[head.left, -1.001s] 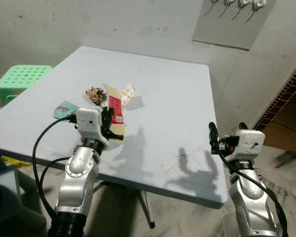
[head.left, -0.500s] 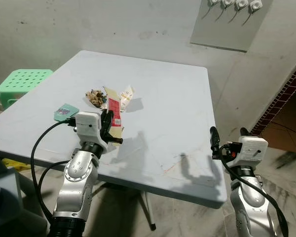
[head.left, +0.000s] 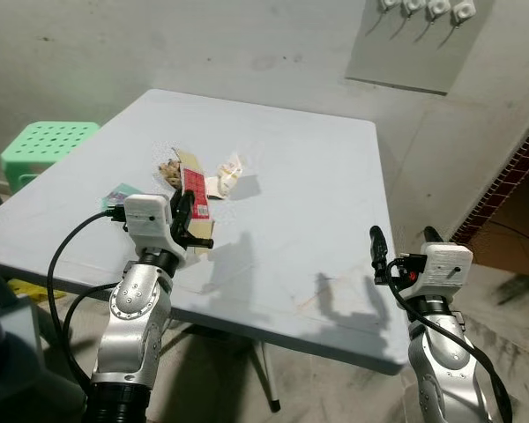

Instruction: Picking trash to rubbish bin

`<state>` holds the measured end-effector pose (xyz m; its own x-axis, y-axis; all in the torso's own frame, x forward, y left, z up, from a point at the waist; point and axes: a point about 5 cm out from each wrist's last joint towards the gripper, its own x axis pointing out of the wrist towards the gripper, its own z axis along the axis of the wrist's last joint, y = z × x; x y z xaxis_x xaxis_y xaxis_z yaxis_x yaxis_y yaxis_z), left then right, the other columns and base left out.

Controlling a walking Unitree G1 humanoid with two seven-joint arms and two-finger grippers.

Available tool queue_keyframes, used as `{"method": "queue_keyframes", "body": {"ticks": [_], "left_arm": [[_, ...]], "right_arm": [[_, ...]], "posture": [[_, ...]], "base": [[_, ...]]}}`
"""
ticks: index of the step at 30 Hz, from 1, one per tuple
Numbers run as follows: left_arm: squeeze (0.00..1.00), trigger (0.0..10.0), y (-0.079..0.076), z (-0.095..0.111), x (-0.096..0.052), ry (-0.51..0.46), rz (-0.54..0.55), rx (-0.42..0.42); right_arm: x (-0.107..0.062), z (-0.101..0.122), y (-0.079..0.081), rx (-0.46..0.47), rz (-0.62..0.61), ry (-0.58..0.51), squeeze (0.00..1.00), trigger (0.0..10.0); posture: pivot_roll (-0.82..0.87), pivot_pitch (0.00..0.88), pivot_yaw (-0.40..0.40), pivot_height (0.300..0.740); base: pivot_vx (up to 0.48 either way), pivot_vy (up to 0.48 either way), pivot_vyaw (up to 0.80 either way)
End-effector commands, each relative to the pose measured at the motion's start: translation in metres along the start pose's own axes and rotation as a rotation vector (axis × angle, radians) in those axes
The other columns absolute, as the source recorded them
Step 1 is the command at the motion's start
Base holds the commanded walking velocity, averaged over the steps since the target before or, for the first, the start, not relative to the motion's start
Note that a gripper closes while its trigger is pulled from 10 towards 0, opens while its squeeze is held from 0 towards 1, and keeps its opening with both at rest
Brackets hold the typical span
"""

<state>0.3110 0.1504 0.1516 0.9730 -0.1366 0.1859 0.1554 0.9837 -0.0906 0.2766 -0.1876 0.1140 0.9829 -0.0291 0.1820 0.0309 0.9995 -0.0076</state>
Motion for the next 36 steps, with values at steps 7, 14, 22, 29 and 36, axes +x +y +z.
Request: {"method": "queue_keyframes", "body": {"ticks": [7, 14, 22, 29, 36], "left_arm": [[0.00, 10.0, -0.0008, 0.0011, 0.0040, 0.006, 0.006, -0.004], [0.00, 10.0, -0.0005, 0.0014, 0.0048, 0.006, 0.009, -0.009], [0.00, 10.0, 0.0009, 0.0017, 0.0052, 0.012, 0.010, -0.008], [0.00, 10.0, 0.0018, 0.0016, 0.0052, 0.015, 0.012, -0.008], [0.00, 10.0, 0.0016, 0.0007, 0.0054, 0.022, 0.013, -0.013]], "right_arm": [[-0.0003, 0.0040, -0.0016, -0.004, 0.002, -0.019, 0.00, 10.0], [-0.0007, 0.0034, -0.0015, -0.003, 0.002, -0.017, 0.00, 10.0], [-0.0017, 0.0026, 0.0007, 0.007, 0.006, -0.016, 0.00, 10.0], [-0.0029, 0.0021, 0.0017, 0.010, 0.009, -0.014, 0.00, 10.0], [-0.0031, 0.0021, 0.0019, 0.011, 0.011, -0.014, 0.00, 10.0]], "posture": [[-0.01, 0.000, -0.064, 0.740], [-0.01, 0.000, -0.065, 0.740], [-0.01, 0.000, -0.061, 0.740], [-0.01, 0.000, -0.059, 0.740], [-0.01, 0.000, -0.060, 0.740]], "base": [[0.000, 0.302, 0.00], [0.000, 0.314, 0.00], [0.000, 0.383, 0.00], [0.000, 0.432, 0.00], [0.000, 0.318, 0.00]]}}
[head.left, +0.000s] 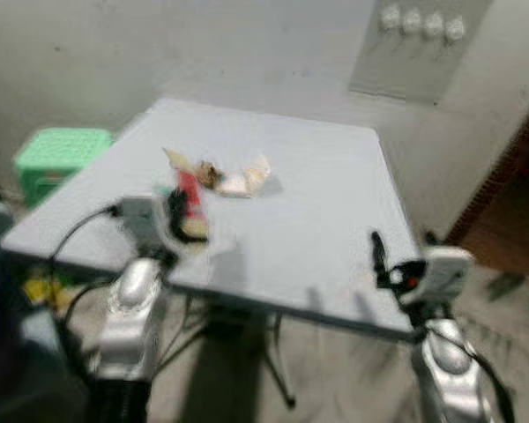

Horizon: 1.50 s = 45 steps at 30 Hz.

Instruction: Picking trash to rubbish bin

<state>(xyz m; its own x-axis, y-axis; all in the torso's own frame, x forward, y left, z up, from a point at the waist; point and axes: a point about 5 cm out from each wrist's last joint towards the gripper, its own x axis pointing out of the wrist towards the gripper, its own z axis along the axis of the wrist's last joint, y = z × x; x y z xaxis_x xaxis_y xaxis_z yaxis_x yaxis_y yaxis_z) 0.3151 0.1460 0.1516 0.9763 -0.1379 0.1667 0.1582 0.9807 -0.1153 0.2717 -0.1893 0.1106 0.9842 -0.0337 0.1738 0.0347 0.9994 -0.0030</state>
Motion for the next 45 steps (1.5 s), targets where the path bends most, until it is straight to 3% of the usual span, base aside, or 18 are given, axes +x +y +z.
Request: {"method": "queue_keyframes", "body": {"ticks": [1, 45], "left_arm": [[0.00, 10.0, 0.0053, 0.0022, 0.0008, 0.003, 0.012, 0.012], [0.00, 10.0, 0.0086, 0.0028, 0.0031, 0.017, 0.020, 0.012]], "right_arm": [[0.0024, 0.0046, 0.0038, 0.008, 0.016, -0.023, 0.00, 10.0], [0.0033, 0.0054, 0.0099, 0.033, 0.035, -0.030, 0.00, 10.0]], "posture": [[-0.01, 0.000, -0.060, 0.740], [0.00, 0.000, -0.054, 0.740]], "base": [[0.000, 0.334, 0.00], [0.000, 0.444, 0.00]]}}
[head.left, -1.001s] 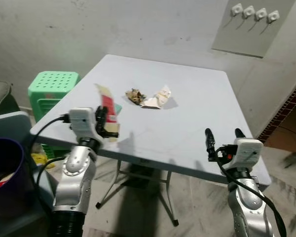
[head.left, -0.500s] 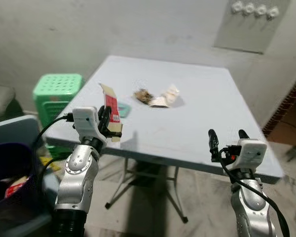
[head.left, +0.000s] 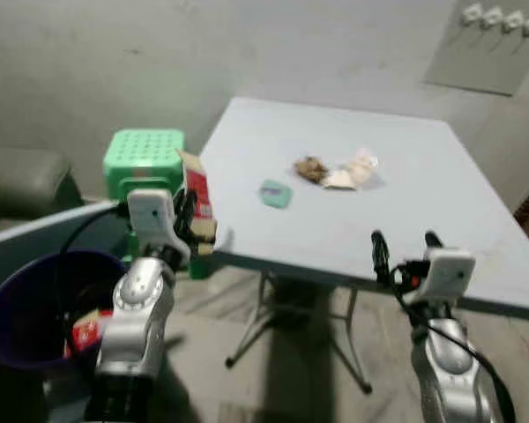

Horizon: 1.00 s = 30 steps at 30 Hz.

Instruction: Picking trash to rubbish bin

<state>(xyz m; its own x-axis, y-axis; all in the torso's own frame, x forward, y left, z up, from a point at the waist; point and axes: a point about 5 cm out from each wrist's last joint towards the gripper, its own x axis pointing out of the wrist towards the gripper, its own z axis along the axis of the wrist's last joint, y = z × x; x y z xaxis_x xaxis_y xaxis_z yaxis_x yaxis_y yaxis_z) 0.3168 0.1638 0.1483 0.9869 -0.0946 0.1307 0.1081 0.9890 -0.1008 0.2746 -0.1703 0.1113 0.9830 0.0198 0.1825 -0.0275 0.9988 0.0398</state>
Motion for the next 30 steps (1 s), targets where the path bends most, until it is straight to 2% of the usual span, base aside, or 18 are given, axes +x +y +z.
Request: {"method": "queue_keyframes", "body": {"ticks": [1, 10, 13, 22, 30], "left_arm": [[0.00, 10.0, -0.0095, 0.0041, 0.0039, -0.015, -0.028, -0.010], [0.00, 10.0, -0.0102, 0.0031, 0.0031, -0.010, -0.024, -0.012], [0.00, 10.0, -0.0100, 0.0020, 0.0026, -0.003, -0.020, -0.009], [0.00, 10.0, -0.0117, 0.0002, 0.0002, 0.004, -0.022, -0.016], [0.00, 10.0, -0.0136, -0.0055, -0.0007, 0.058, -0.016, -0.042]], "right_arm": [[0.0005, 0.0054, -0.0089, -0.021, -0.017, -0.022, 0.00, 10.0], [-0.0002, 0.0050, -0.0088, -0.031, -0.006, -0.014, 0.00, 10.0], [-0.0006, 0.0048, -0.0070, -0.042, 0.009, -0.010, 0.00, 10.0], [-0.0016, 0.0037, -0.0055, -0.050, 0.029, 0.003, 0.00, 10.0], [-0.0015, 0.0026, -0.0053, -0.032, 0.028, 0.012, 0.00, 10.0]], "posture": [[0.00, 0.000, -0.054, 0.740], [0.00, 0.000, -0.056, 0.740], [0.00, 0.000, -0.057, 0.740], [0.00, 0.000, -0.062, 0.740], [0.01, 0.000, -0.067, 0.740]], "base": [[0.000, 0.480, 0.00], [0.000, 0.448, 0.00], [0.000, 0.000, 0.00], [0.000, 0.000, 0.80], [0.000, 0.000, 0.70]]}}
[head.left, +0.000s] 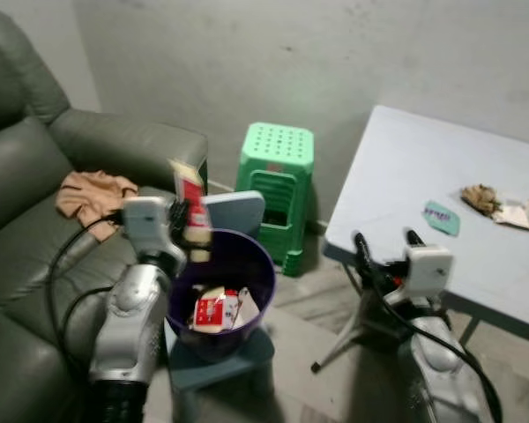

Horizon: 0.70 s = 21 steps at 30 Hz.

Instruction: Picking trash to rubbish bin

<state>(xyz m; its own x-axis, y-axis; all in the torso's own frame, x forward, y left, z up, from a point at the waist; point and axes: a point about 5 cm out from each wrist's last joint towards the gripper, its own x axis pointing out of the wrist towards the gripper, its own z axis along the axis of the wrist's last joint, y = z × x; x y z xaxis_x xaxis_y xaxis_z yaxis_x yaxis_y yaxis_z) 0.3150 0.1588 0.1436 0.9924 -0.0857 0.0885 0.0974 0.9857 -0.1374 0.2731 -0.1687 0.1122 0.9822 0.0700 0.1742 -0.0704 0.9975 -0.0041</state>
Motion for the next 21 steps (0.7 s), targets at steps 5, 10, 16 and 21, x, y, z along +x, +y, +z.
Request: {"method": "queue_keyframes", "body": {"ticks": [5, 10, 16, 21], "left_arm": [[0.00, 10.0, -0.010, -0.004, 0.000, 0.042, -0.031, -0.004], [0.00, 10.0, -0.011, -0.005, 0.000, 0.048, -0.029, -0.021], [0.00, 10.0, -0.011, -0.007, 0.000, 0.068, -0.018, -0.030], [0.00, 10.0, -0.010, -0.014, -0.001, 0.099, -0.015, -0.022]], "right_arm": [[-0.001, 0.003, -0.007, 0.028, -0.019, -0.007, 0.00, 10.0], [-0.001, 0.003, -0.005, 0.034, -0.008, -0.008, 0.00, 10.0], [-0.001, 0.003, -0.005, 0.038, 0.003, -0.008, 0.00, 10.0], [0.000, 0.006, -0.002, 0.026, 0.057, -0.008, 0.00, 10.0]], "posture": [[0.01, 0.000, -0.066, 0.740], [0.01, 0.000, -0.066, 0.740], [0.01, 0.000, -0.065, 0.740], [0.01, 0.000, -0.070, 0.740]], "base": [[0.000, 0.000, 0.00], [0.000, 0.000, 0.00], [0.000, 0.000, 0.00], [0.000, 0.000, 0.00]]}}
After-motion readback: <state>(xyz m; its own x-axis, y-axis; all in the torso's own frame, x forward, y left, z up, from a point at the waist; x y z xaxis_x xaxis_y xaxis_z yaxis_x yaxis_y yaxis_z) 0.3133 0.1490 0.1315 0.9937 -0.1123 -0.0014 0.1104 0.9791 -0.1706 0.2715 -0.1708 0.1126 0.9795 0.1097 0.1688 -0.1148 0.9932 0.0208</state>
